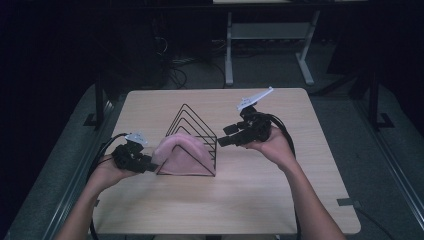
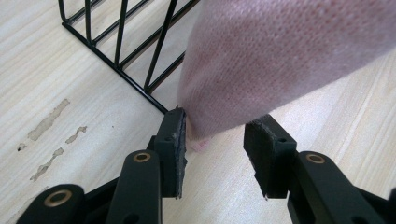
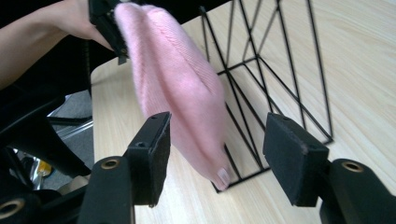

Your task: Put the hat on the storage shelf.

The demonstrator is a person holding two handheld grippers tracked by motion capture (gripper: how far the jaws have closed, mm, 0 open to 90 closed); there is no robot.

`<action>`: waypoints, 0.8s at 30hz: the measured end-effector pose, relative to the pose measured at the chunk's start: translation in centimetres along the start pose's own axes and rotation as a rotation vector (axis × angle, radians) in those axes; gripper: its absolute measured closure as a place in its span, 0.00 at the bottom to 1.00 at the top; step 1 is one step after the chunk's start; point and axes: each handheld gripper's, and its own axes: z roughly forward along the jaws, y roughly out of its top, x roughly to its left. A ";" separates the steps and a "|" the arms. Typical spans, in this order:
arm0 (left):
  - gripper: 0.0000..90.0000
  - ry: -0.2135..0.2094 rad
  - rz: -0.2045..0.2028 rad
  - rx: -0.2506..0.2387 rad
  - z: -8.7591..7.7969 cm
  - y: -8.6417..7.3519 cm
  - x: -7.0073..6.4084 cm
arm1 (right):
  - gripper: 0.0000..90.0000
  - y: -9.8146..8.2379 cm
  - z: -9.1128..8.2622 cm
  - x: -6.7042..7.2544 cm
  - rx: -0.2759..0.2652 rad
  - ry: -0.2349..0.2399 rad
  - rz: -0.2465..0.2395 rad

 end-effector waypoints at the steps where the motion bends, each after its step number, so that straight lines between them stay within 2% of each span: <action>1: 0.65 0.004 0.003 -0.003 0.0 0.0 0.0 | 0.44 -0.1 -0.2 -0.1 -0.001 -0.003 0.003; 13: 0.60 0.002 -0.005 -0.028 -0.5 -0.2 -0.2 | 0.38 -2.9 -2.6 -1.5 -0.022 -0.077 0.055; 17: 0.58 0.001 -0.004 -0.022 -0.7 -0.4 -0.2 | 0.37 -4.1 -3.3 -1.8 -0.018 -0.100 0.070; 24: 0.50 0.001 -0.020 -0.030 -0.7 -0.8 -0.4 | 0.36 -6.7 -4.5 -2.5 -0.022 -0.132 0.113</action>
